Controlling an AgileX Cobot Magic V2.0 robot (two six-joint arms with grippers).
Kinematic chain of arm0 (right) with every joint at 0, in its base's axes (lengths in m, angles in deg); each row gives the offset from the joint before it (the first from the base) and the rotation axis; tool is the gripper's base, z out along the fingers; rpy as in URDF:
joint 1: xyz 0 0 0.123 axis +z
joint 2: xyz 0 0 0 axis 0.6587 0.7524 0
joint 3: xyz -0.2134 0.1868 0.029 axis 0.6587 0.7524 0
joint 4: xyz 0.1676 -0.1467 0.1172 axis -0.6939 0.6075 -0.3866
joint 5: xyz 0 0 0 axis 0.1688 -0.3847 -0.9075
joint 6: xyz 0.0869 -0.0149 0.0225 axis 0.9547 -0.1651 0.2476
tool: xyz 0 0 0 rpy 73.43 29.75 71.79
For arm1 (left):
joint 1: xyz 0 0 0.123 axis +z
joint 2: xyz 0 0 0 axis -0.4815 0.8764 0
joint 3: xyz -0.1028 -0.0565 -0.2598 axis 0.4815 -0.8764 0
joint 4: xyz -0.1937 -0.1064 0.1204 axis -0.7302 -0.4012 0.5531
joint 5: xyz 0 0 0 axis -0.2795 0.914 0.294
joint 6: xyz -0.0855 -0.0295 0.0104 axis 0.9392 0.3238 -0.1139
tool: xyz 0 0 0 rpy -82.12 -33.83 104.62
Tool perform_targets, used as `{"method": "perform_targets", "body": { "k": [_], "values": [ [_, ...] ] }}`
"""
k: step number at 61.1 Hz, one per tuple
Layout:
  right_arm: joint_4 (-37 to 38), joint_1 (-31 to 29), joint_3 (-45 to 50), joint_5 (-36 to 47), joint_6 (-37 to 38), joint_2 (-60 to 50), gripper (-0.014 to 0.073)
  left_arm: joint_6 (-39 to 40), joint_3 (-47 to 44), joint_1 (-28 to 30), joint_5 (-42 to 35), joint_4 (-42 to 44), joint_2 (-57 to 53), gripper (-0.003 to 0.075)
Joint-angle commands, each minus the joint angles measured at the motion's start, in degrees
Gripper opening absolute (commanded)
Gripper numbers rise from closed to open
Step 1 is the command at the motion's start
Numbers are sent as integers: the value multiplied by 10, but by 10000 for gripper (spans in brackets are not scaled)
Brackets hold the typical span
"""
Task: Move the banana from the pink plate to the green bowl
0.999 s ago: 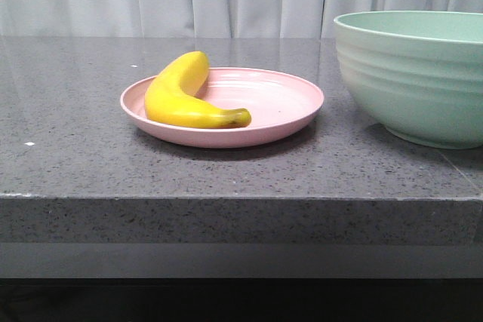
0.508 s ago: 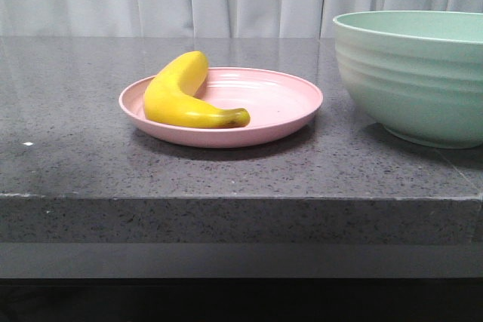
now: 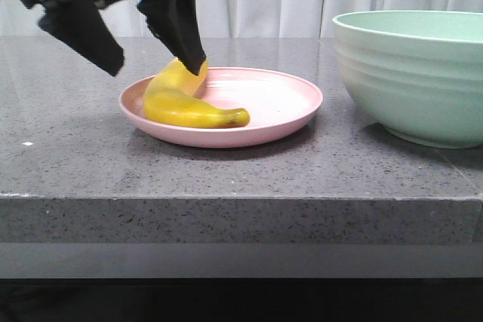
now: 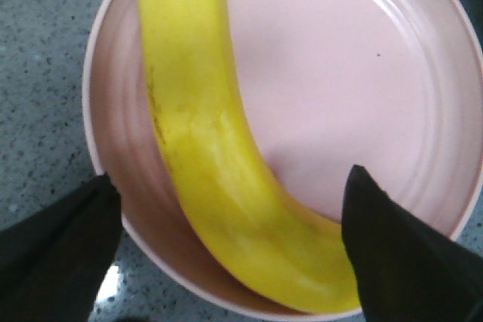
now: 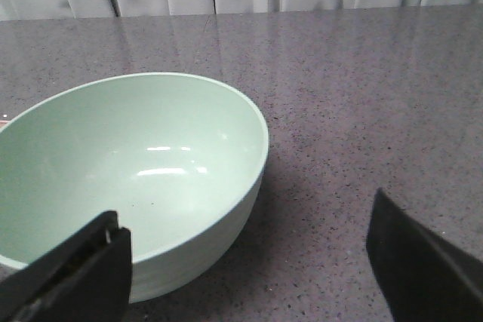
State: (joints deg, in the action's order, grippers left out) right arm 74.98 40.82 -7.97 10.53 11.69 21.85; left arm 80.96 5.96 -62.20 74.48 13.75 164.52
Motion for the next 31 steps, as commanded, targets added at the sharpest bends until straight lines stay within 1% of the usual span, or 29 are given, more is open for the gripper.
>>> {"method": "perform_targets", "body": {
  "k": [1, 4, 31],
  "values": [
    [4, -4, -21, 45, -4, 9, 641, 6, 31, -5, -16, -9, -4, 490],
    [4, -4, -21, 45, -4, 9, 641, 6, 35, -5, -16, -9, 5, 479],
    [4, -4, -21, 45, -4, 9, 641, 6, 45, -5, -34, -5, 66, 480]
  ]
}}
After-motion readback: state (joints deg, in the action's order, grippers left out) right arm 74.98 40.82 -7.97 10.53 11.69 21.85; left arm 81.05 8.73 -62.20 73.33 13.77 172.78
